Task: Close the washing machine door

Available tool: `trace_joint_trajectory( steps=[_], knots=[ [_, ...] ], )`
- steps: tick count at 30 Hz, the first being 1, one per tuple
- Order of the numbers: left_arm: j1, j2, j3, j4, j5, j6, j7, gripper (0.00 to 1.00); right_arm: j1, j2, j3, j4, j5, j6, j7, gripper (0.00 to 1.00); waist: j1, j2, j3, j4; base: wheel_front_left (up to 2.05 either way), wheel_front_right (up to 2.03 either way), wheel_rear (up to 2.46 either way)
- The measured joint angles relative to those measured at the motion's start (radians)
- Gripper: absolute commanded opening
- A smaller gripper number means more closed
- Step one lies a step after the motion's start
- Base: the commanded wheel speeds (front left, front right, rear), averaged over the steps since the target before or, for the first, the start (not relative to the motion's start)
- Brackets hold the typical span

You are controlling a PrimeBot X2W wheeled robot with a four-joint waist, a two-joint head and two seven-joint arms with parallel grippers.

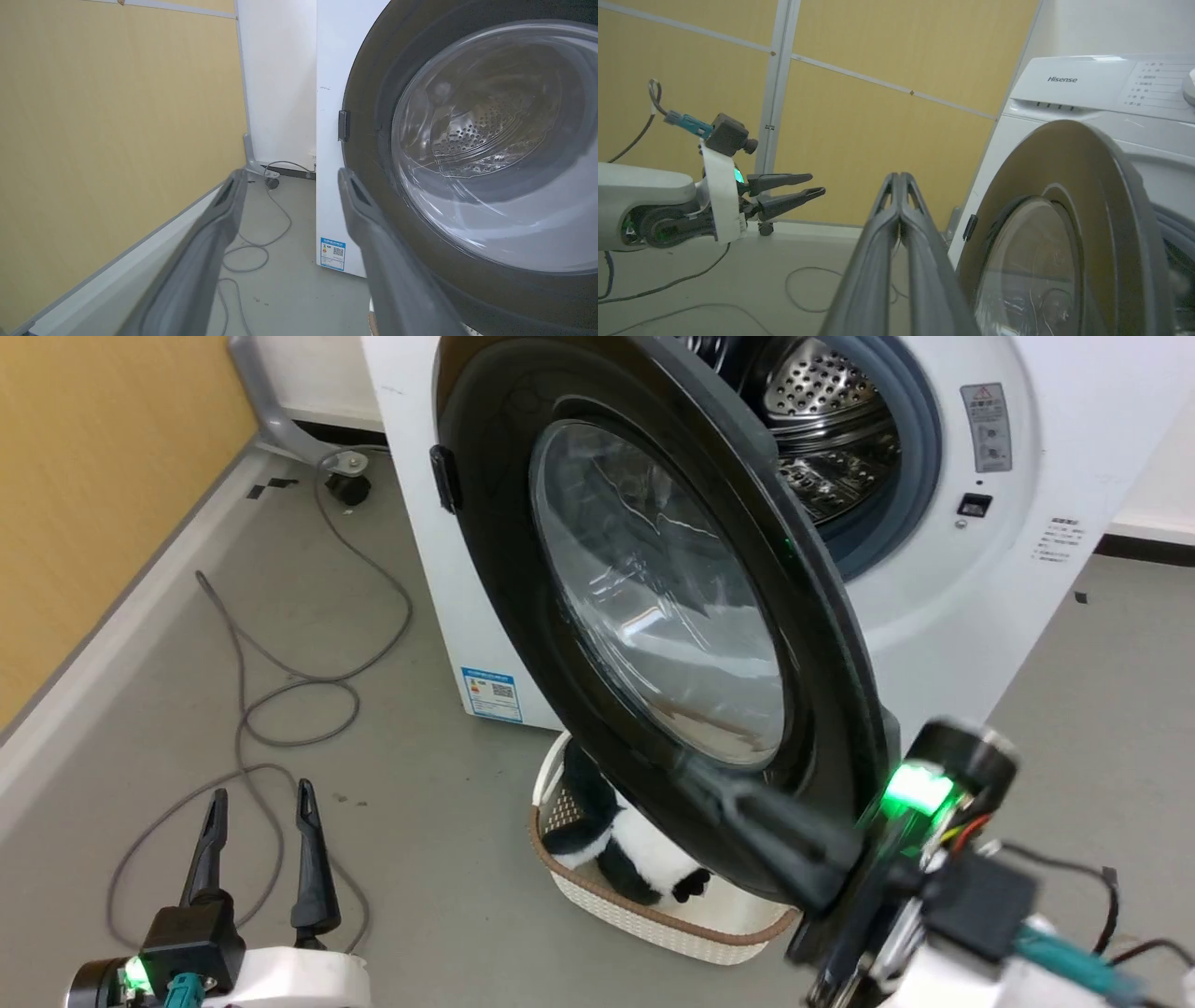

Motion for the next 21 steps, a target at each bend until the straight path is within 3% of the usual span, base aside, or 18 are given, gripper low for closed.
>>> trace_joint_trajectory(
  steps=[7,21],
  knots=[
    [0.000,-0.022,0.017,0.004,0.015,-0.023,0.000,1.00,0.035,-0.044,0.069,0.139,0.051,0.000,0.000,0.00,0.0000,0.0000,0.007,-0.020,0.00,0.00,0.00],
    [-0.037,-0.054,0.029,0.007,0.048,-0.051,0.000,1.00,0.061,-0.045,-0.129,0.375,0.068,0.001,-0.001,0.00,0.0001,0.0000,0.072,-0.054,0.00,0.00,0.00]
  ],
)
